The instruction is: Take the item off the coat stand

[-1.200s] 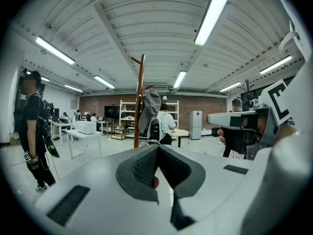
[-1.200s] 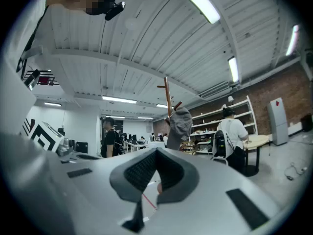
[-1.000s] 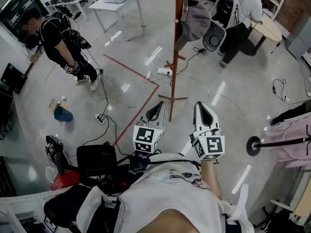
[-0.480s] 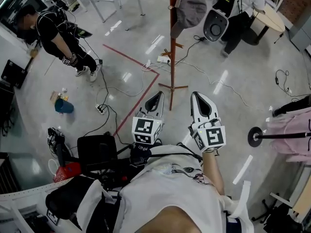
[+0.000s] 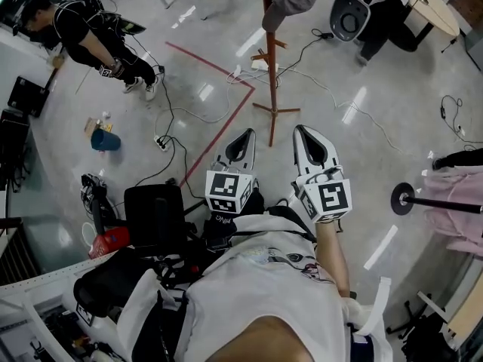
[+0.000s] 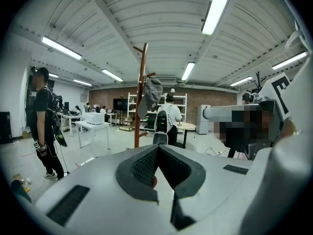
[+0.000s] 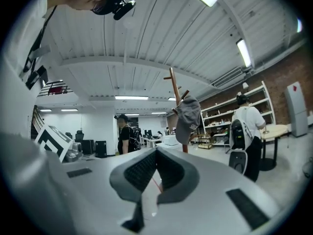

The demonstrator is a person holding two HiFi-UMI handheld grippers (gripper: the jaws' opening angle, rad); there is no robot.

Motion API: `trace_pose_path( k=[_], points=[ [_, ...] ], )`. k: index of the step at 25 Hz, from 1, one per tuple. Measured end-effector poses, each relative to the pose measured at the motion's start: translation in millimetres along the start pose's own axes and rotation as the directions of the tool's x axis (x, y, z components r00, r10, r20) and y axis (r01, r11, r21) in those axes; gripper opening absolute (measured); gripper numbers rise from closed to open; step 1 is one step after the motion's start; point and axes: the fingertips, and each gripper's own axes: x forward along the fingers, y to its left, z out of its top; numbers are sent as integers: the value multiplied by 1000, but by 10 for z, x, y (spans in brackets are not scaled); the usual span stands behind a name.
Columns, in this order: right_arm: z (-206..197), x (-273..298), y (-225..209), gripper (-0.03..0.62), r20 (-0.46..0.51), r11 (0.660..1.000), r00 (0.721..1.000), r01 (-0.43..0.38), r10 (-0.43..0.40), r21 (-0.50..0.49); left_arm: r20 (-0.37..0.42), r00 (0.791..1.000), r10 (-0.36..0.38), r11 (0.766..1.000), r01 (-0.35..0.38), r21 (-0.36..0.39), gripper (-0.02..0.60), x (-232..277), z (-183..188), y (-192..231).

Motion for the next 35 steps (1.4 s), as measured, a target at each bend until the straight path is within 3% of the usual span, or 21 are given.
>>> trace_pose_path(
  k=[19, 28, 35],
  points=[
    [200, 1352, -480, 3, 16, 994, 994, 108, -107, -35, 33, 990, -135, 991, 134, 14, 3, 1245, 476, 809],
    [152, 1634, -791, 3, -4, 985, 985, 174, -174, -5, 30, 984, -173, 985, 173, 0, 3, 1572, 559, 1042],
    [233, 1781, -1025, 3, 12, 992, 991, 130, -130, 0, 45, 987, -156, 988, 156, -2, 3, 1829, 681, 969]
  ],
)
